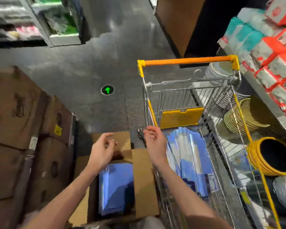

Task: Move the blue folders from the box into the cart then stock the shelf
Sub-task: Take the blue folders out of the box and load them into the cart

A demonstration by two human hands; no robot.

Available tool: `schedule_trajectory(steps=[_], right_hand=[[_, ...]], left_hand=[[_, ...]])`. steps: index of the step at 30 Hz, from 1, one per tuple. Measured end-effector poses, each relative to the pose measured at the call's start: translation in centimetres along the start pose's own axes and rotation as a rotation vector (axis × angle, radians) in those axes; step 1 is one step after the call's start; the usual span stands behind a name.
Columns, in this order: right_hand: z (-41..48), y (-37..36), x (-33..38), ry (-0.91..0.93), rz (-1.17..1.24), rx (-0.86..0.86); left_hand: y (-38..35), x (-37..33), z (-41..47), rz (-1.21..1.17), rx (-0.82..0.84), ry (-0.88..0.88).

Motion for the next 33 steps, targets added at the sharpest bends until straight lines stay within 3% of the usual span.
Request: schedule_trajectory(steps=[4,8,13,15,21,26,33], right_hand=[[-3.9,-9.0,-0.7,-0.063,-0.079,0.232],[-8.5,-16.1,-1.9,-0.211,-0.127,0.358],[-12.9,-21.9,-12.1,-0.318,-0.291,0.519],[-14.0,-22.9,-12.9,-0.386,-0.326,0.558],[-15.2,-25.4,-18.2,-0.555,-0.275,0.602],[-16.0,-25.7,-28.5,-0.587,-0.345,0.621],[-17.6,-25.6,-43.1,-0.662,-0.419,0.642]], left_hand=[[5.0,6.3,1.4,-0.043,-0.028,0.094],[8.2,12.3,2.1,-0.072,0.065,0.213],[9.8,19.6,3.5,-0.070,0.120,0.293],[9.5,22.2,4.1,-0.085,0.115,0.334],[5.1,30.7,6.5,-0.146,0.168,0.508],[-2.2,39.0,9.4,-0.124,0.207,0.655],[-10.4,48.7,14.1,0.065,0.271,0.729]])
Point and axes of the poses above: each hand's wrist, its own z-axis towards the middle knuckle, its own y-axis out of the back of the hand, x = y × z, the point moved 6 cm from there along z, towards the middle knuckle, and after that the axes turned 15 degrees about y, right-handed, at the moved point
